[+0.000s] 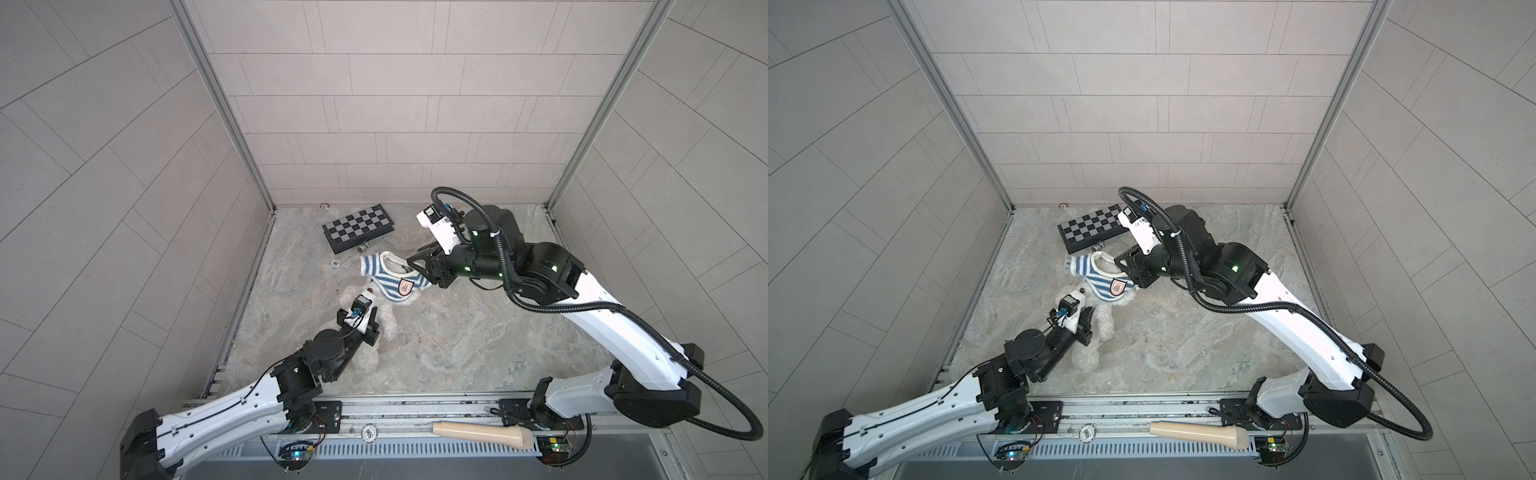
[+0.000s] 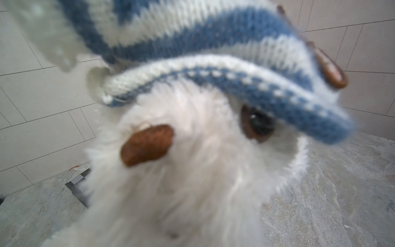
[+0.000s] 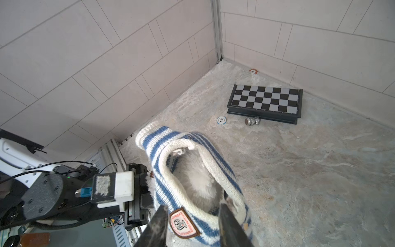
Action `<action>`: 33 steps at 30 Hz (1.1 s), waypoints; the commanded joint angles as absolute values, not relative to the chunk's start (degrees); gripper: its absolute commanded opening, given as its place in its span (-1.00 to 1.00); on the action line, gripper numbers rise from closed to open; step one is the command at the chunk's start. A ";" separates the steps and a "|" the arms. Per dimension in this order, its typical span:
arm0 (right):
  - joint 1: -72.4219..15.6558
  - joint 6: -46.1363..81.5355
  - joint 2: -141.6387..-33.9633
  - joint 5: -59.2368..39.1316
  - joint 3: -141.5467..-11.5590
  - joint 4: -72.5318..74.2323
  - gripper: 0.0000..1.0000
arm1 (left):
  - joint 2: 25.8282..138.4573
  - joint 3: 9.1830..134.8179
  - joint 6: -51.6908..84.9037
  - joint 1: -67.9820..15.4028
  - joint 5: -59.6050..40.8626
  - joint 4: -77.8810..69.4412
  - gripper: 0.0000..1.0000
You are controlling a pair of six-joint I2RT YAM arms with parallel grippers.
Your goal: Dress the teddy bear
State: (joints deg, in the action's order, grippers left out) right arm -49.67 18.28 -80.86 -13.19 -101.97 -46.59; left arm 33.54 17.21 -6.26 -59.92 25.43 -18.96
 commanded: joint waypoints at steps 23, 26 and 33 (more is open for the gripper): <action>-48.43 14.59 -91.47 -21.65 -108.53 -59.19 -0.42 | 33.87 17.67 -7.32 -60.03 23.50 -19.90 -1.00; -48.51 14.70 -92.15 -22.77 -107.70 -58.83 -0.34 | 33.86 17.45 -7.43 -60.03 23.45 -20.12 -1.00; -48.63 13.65 -93.99 -24.44 -108.39 -61.06 -0.06 | 33.56 17.13 -8.57 -60.07 22.65 -20.57 -1.00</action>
State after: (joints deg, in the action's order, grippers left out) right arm -48.34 14.66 -93.36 -22.79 -108.18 -58.65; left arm 34.17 17.19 -7.57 -59.92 23.42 -18.02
